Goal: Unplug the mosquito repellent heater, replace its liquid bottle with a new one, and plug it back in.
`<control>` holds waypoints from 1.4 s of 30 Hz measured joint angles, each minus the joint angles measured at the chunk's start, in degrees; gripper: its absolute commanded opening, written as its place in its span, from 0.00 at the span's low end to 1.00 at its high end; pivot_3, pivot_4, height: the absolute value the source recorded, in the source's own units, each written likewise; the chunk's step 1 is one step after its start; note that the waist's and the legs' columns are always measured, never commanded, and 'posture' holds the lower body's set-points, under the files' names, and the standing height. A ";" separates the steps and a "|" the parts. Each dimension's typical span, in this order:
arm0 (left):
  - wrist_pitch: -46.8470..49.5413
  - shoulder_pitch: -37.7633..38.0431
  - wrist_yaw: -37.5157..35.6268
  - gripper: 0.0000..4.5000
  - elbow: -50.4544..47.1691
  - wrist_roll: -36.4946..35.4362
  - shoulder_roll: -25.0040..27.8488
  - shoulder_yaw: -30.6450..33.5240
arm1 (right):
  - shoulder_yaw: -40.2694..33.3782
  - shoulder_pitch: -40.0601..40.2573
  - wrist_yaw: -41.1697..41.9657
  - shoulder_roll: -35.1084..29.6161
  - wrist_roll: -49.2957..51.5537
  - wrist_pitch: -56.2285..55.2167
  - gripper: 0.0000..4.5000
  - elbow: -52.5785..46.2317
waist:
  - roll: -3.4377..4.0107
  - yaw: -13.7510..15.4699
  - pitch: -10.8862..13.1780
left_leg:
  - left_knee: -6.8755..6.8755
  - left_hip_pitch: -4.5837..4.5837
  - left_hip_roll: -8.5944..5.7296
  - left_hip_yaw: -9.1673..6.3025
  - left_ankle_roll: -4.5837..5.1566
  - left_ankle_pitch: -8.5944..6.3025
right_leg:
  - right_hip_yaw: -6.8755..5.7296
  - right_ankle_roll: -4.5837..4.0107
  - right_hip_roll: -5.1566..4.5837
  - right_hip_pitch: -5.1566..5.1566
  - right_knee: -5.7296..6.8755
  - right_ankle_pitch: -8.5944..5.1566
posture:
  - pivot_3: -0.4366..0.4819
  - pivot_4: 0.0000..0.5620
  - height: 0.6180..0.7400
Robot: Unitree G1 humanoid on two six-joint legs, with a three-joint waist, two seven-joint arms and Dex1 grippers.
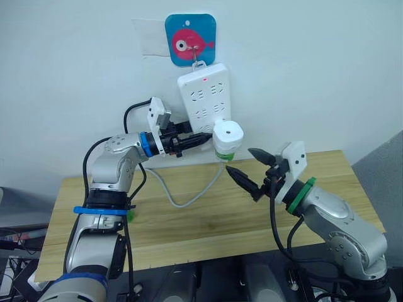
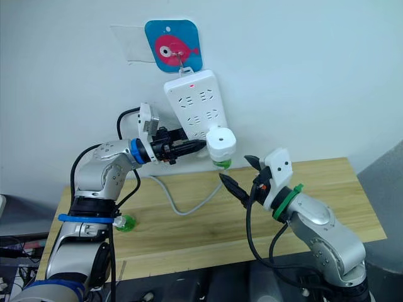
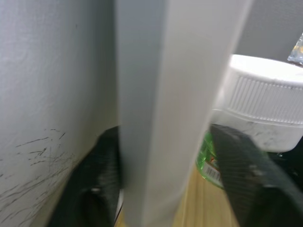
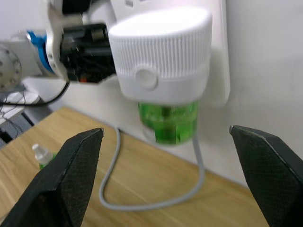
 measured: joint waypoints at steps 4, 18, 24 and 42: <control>0.05 0.02 -0.27 0.29 -0.20 -0.19 -0.08 -0.11 | -0.21 -1.35 -3.44 1.28 1.24 3.18 1.00 -1.79 | 0.01 -0.17 0.04 | 0.01 0.00 0.00 0.02 0.00 0.00 | 0.02 -0.01 0.00 -0.01 0.01 0.01 | 0.24 0.54 1.00; -2.73 -0.16 1.65 0.29 0.74 0.98 -1.42 -0.12 | 3.50 -14.37 -19.49 8.80 -0.38 18.98 1.00 -5.61 | 0.06 -0.33 0.28 | 0.11 -0.03 0.01 0.05 0.00 0.07 | 0.06 -0.03 0.00 -0.02 0.01 0.23 | 0.23 0.57 1.00; -3.77 -0.17 2.01 0.29 0.85 1.46 -1.71 -0.11 | 4.87 -17.15 -23.43 10.45 -3.21 23.20 1.00 -5.52 | 0.09 -0.33 0.35 | 0.11 -0.06 0.01 0.05 0.01 0.08 | 0.04 -0.02 0.00 -0.04 0.00 0.24 | 0.24 0.56 1.00; -5.36 -0.11 2.86 0.29 0.88 2.48 -1.70 -0.12 | 9.59 -17.27 -22.94 13.61 -11.92 18.39 0.65 -0.94 | 0.10 -0.33 0.36 | 0.14 -0.06 0.00 0.07 -0.05 0.11 | 0.06 -0.01 0.02 -0.08 0.03 0.28 | 0.27 0.48 1.00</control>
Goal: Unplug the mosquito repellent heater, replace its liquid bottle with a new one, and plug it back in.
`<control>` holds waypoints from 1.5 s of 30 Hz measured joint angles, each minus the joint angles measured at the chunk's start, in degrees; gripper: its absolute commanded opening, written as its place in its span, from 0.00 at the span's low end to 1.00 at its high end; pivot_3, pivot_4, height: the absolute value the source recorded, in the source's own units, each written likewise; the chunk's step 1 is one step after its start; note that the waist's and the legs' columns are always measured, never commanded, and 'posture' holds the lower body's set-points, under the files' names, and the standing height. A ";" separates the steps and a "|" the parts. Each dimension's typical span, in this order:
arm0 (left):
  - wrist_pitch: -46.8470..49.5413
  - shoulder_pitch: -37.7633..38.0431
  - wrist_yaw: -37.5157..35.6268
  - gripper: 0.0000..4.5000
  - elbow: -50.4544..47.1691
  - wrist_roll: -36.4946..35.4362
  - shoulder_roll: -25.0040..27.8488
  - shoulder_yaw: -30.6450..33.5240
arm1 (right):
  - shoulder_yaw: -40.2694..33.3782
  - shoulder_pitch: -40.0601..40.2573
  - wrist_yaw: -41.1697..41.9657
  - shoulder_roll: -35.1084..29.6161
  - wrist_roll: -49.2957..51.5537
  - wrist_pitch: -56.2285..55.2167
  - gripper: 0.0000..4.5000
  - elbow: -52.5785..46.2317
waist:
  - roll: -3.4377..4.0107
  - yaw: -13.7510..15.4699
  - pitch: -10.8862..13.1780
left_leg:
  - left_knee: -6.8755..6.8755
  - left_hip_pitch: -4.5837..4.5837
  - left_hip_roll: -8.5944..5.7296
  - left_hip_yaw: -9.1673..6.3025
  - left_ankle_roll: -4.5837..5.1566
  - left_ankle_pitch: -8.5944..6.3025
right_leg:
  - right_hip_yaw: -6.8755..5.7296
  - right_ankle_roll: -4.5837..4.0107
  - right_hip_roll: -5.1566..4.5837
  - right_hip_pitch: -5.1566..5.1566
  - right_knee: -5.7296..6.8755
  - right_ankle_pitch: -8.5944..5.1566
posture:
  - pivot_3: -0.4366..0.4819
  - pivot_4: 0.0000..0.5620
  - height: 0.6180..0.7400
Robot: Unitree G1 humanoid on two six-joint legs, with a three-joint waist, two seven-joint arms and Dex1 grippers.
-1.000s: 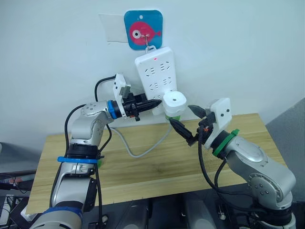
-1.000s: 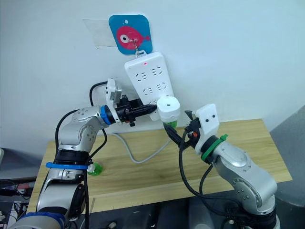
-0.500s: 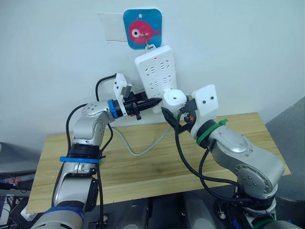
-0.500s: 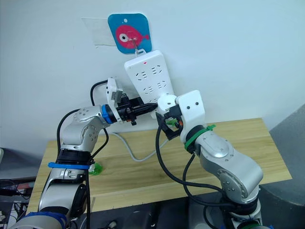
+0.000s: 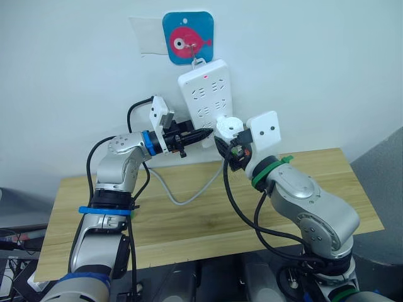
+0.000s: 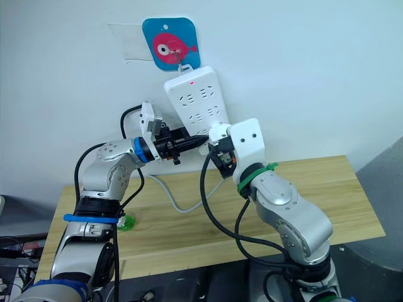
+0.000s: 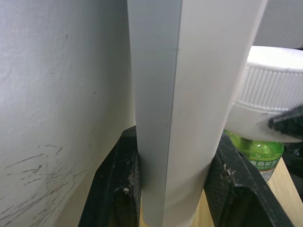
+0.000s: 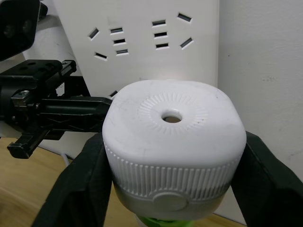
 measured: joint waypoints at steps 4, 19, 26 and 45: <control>-0.21 0.02 0.04 0.29 0.00 0.08 0.00 0.00 | 0.13 0.12 0.66 0.04 -0.95 -0.30 0.65 0.11 | 0.00 0.00 0.00 | 0.00 0.00 0.00 -0.01 -0.02 0.01 | 0.00 -0.01 0.01 -0.01 0.01 0.01 | 0.27 0.47 1.00; -2.69 -1.82 1.51 0.29 3.87 1.59 -0.48 -0.85 | -2.84 1.37 4.07 -1.93 -1.18 6.99 0.65 -4.76 | 0.01 -0.04 0.00 | 0.51 -0.25 0.00 -0.07 0.03 0.07 | -0.03 0.08 0.09 0.00 0.02 0.31 | 0.25 0.49 1.00; -3.68 -2.18 2.91 0.29 5.43 2.13 -0.47 -0.49 | -4.41 1.36 4.50 -1.74 -1.13 9.92 0.65 -6.10 | 0.02 -0.35 0.00 | 0.51 -0.24 0.20 -0.01 0.10 0.37 | 0.08 0.15 0.34 -0.02 -0.06 0.61 | 0.24 0.50 1.00; 5.73 15.44 6.34 1.00 -10.68 -1.02 8.49 3.87 | -39.53 6.05 6.07 15.58 18.75 7.14 0.65 1.39 | 0.38 -3.21 0.21 | 0.16 -0.57 0.56 0.31 0.08 0.38 | 0.37 -0.19 0.60 -0.72 0.03 0.87 | 0.29 0.48 1.00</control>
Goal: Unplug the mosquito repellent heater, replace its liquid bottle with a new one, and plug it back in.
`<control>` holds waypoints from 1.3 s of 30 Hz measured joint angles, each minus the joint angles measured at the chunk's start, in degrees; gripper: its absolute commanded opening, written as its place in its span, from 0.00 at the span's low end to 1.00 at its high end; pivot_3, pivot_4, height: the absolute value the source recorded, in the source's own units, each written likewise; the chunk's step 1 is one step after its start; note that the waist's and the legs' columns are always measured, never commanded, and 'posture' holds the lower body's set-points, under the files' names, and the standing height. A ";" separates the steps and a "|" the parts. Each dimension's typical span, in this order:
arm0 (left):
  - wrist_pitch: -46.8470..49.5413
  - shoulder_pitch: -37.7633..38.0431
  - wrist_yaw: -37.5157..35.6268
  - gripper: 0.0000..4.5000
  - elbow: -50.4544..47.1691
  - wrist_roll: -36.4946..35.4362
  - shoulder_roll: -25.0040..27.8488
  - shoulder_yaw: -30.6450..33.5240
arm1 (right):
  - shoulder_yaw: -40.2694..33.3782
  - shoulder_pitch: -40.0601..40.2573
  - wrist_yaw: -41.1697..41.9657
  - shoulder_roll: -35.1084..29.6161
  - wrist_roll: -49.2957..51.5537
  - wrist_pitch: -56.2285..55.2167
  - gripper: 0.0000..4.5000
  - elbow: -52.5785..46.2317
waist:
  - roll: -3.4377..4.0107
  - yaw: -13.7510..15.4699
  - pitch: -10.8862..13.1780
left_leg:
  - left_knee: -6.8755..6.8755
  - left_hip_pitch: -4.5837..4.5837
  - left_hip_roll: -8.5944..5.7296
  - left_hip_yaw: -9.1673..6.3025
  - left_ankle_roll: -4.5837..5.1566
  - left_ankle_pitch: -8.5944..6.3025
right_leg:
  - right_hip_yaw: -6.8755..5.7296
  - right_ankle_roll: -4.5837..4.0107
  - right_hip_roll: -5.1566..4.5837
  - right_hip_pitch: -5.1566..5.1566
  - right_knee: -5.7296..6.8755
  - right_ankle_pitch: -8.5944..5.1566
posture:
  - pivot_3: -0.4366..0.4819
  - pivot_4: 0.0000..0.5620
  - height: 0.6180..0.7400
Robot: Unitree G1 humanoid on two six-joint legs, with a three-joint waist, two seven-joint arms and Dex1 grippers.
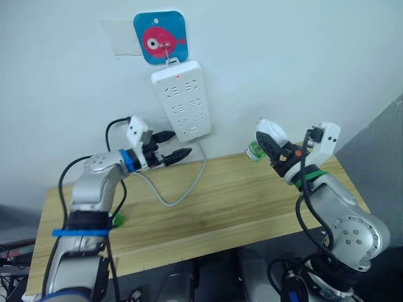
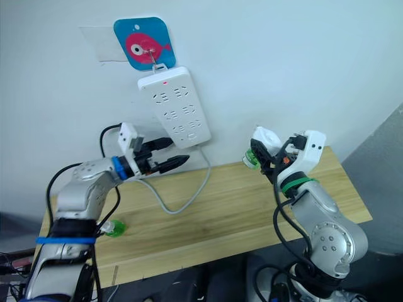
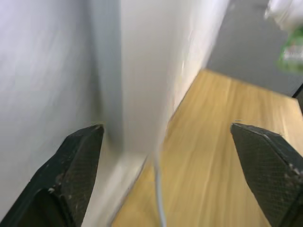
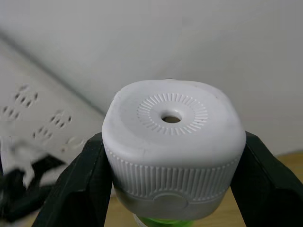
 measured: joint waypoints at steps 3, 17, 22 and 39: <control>4.18 7.67 1.47 1.00 -11.08 -3.36 0.86 1.45 | -4.11 0.04 -5.27 0.17 7.59 -0.27 0.65 2.46 | 0.02 0.12 0.01 | -0.17 -0.33 0.04 0.07 -0.34 0.20 | 0.04 -0.07 -0.01 -0.42 -0.08 0.02 | 0.30 0.48 1.00; -1.85 16.64 11.08 1.00 -31.63 -1.56 -10.61 -11.26 | 3.60 9.86 -22.70 -2.50 44.79 -14.54 0.65 12.58 | 0.24 1.42 -0.17 | -0.47 -0.10 0.31 0.42 -0.20 0.17 | 0.05 -0.29 0.28 -0.34 -0.12 0.13 | 0.30 0.43 1.00; -7.49 14.70 12.43 1.00 -25.27 3.01 -13.47 -14.60 | 10.34 16.10 -23.55 -3.98 47.77 -20.16 0.65 12.58 | 0.23 0.99 -0.17 | -0.45 -0.05 0.49 0.70 -0.24 0.19 | 0.15 -0.35 0.47 -0.41 0.00 0.18 | 0.29 0.42 1.00; -14.51 11.36 13.44 0.96 -17.41 7.63 -17.01 -17.36 | 20.45 17.66 -23.07 -9.36 49.87 -31.69 0.65 12.43 | 0.23 0.56 -0.18 | -0.35 -0.03 0.55 0.73 -0.27 0.21 | 0.19 -0.35 0.57 -0.39 0.03 0.22 | 0.26 0.44 1.00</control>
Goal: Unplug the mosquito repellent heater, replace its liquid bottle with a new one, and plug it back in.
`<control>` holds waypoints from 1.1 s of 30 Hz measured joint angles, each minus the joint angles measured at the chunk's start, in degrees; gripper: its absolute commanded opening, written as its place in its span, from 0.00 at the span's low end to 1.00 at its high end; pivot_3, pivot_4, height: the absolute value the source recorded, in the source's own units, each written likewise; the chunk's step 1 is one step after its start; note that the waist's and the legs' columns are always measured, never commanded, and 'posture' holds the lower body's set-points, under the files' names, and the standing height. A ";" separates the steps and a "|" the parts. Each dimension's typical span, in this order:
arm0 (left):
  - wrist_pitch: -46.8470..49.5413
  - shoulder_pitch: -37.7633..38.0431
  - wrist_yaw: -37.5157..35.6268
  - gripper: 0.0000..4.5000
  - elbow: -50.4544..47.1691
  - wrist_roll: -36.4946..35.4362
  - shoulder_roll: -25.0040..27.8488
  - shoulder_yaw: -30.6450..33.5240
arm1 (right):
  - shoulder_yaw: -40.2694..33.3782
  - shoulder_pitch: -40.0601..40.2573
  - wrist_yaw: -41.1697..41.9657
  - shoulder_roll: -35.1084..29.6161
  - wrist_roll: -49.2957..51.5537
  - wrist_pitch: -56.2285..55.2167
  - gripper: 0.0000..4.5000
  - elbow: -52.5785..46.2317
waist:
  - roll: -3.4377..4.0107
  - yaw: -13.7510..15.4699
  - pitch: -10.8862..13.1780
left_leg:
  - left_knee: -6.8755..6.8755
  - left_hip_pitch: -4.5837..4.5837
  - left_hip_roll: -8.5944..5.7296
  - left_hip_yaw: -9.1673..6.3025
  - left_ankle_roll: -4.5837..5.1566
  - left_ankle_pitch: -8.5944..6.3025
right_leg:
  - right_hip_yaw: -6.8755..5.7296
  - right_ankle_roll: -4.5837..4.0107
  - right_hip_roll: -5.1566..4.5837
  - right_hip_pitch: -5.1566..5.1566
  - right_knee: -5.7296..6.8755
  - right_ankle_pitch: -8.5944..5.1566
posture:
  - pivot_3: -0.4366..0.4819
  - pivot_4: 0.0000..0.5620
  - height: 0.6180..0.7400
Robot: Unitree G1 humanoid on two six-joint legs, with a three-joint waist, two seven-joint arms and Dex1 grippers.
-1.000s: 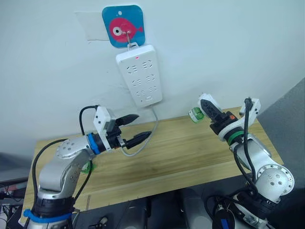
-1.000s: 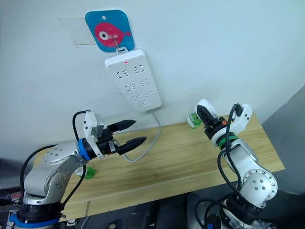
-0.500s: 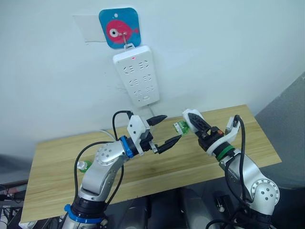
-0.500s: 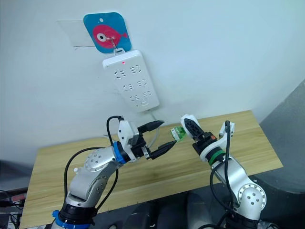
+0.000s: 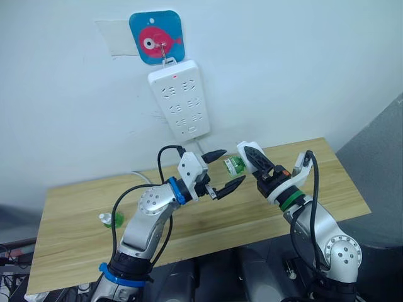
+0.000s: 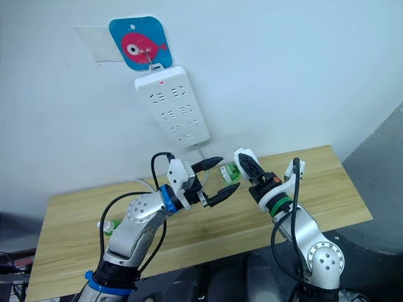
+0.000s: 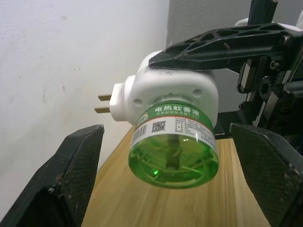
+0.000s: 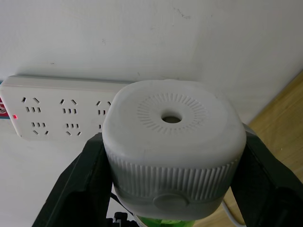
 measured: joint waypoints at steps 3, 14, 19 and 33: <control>-0.38 -0.04 -0.02 0.79 0.47 0.19 0.03 0.00 | 0.80 0.17 0.07 -0.73 0.56 -1.18 0.65 0.00 | 0.00 -0.16 0.00 | 0.00 0.00 0.00 0.00 0.00 0.00 | 0.01 0.00 0.00 0.00 0.00 0.00 | 0.26 0.44 1.00; -1.83 0.11 0.11 0.51 1.68 1.04 -1.75 -1.54 | 2.30 0.56 0.94 -3.85 1.06 -3.84 0.65 0.00 | -0.01 -0.32 0.00 | 0.03 0.00 0.00 0.02 0.00 0.00 | 0.02 0.01 0.02 0.00 0.02 0.01 | 0.25 0.43 1.00; -2.13 0.10 0.01 0.51 1.81 1.06 -1.55 -1.59 | 2.83 0.60 1.14 -5.55 1.53 -4.13 0.82 0.00 | -0.01 -0.34 0.00 | 0.05 -0.01 0.00 0.03 0.00 0.00 | 0.03 0.01 0.02 0.01 0.03 0.02 | 0.25 0.43 1.00; -6.10 -3.53 -15.41 0.51 7.81 -1.93 5.24 -1.09 | 0.92 -12.60 23.51 -39.93 21.31 25.49 0.99 25.27 | -0.01 -0.37 0.00 | 0.78 -0.13 0.07 0.65 0.38 -0.22 | 0.23 0.16 0.19 0.20 0.02 0.12 | 0.27 0.45 1.00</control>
